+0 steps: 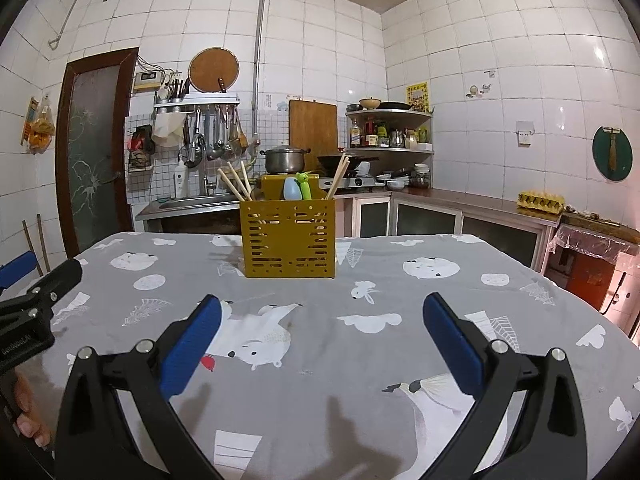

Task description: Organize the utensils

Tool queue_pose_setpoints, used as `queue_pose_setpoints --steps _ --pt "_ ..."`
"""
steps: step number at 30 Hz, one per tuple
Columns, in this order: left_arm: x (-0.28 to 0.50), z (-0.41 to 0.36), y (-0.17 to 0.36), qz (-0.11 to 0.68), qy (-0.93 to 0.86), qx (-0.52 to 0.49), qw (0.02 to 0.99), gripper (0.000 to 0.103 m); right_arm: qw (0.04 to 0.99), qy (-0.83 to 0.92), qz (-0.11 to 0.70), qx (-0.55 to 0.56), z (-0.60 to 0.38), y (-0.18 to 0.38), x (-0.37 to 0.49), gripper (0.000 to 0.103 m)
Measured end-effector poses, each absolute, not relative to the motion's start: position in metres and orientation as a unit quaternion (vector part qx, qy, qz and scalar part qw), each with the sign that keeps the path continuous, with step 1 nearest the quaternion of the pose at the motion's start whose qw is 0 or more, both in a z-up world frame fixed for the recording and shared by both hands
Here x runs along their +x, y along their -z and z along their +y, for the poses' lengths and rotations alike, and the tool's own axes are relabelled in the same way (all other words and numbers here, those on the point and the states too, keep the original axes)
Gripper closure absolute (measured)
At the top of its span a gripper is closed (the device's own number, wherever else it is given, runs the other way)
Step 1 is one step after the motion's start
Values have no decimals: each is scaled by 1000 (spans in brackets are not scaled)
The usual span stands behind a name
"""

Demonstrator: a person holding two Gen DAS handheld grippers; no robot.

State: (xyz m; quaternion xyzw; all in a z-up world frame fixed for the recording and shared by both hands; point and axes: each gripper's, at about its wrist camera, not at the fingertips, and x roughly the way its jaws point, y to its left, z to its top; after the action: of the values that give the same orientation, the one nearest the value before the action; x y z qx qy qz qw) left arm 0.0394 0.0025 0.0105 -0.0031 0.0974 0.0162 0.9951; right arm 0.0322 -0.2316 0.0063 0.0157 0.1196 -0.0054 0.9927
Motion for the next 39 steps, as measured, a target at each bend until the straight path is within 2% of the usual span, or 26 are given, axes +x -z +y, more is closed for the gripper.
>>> queue_pose_setpoints --steps 39 --pt "36 3 -11 87 -17 -8 996 5 993 16 115 9 -233 -5 30 5"
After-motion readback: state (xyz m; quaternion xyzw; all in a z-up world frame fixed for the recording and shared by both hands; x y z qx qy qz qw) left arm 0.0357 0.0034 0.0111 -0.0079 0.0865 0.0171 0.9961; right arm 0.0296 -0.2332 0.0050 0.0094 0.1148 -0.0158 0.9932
